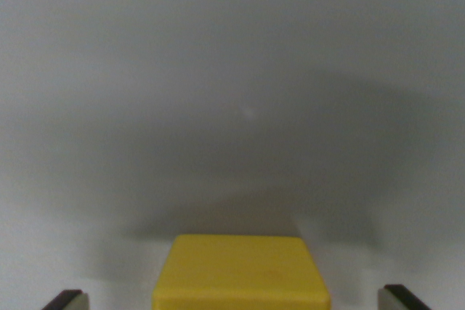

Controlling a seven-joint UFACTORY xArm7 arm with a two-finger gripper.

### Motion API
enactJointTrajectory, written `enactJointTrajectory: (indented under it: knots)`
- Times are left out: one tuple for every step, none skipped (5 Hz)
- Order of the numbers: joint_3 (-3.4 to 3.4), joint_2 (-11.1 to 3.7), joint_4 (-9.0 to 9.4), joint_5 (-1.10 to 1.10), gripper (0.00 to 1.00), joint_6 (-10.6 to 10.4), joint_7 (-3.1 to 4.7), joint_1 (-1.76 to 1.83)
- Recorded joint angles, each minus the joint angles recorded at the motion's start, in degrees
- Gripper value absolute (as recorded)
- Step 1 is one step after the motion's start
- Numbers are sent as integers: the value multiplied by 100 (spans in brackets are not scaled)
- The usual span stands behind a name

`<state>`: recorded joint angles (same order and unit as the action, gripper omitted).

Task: Pick yellow cube

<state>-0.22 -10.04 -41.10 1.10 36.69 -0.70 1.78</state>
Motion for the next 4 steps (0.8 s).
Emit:
enactJointTrajectory:
  knots:
    - [0, 0, 0, 0, 0, 0, 0, 0]
    - [-1, -9, 41, 0, 0, -42, -2, 2]
    - [-1, -9, 41, 0, 0, -42, -2, 2]
    - [-1, -11, 47, 0, 0, -49, -2, 2]
